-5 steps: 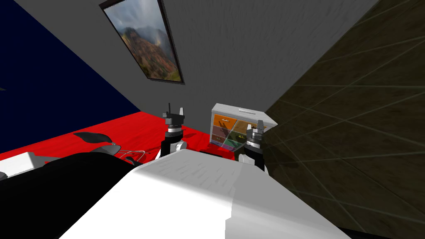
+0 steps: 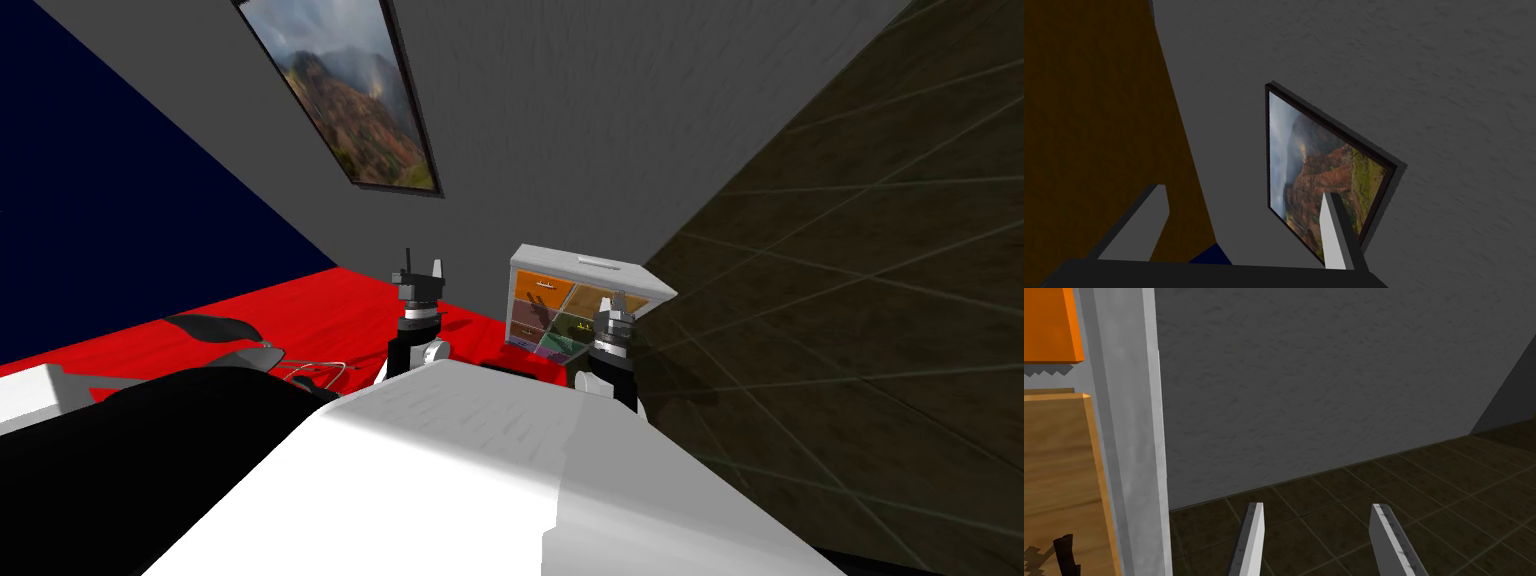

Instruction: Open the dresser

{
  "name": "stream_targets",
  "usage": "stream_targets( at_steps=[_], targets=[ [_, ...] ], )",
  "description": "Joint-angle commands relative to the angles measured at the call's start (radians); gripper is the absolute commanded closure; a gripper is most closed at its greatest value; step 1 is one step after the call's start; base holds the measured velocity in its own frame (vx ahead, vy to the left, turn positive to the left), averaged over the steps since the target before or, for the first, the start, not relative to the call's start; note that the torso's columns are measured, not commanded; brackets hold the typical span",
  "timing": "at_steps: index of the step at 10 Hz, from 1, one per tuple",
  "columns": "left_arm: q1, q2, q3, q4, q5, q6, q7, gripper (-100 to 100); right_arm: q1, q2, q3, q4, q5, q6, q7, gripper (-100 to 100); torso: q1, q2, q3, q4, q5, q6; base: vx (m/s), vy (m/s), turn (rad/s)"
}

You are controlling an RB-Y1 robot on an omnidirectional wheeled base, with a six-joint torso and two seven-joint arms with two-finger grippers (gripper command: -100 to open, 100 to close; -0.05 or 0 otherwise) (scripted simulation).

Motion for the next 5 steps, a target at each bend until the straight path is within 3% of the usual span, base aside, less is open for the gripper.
stream_targets(
  at_steps=[1, 4, 5],
  targets=[
    [0.000, 0.000, 0.000, 0.000, 0.000, 0.000, 0.000, 0, 0.000, 0.000, 0.000, 0.000, 0.000, 0.000, 0.000, 0, 0.000, 0.074, -0.147, 0.074, 0.000, 0.000, 0.000, 0.000, 0.000],
    [0.000, 0.000, 0.000, 0.000, 0.000, 0.000, 0.000, 0, 0.000, 0.000, 0.000, 0.000, 0.000, 0.000, 0.000, 0, 0.000, 0.296, -0.590, 0.295, 0.000, 0.000, 0.000, 0.000, 0.000],
    [0.000, 0.000, 0.000, 0.000, 0.000, 0.000, 0.000, 0, -0.002, -0.043, 0.000, 0.006, -0.009, -0.004, -0.016, -100, 0.000, 0.369, -0.738, 0.369, 0.000, 0.000, 0.003, 0.000, 0.042]
  ],
)
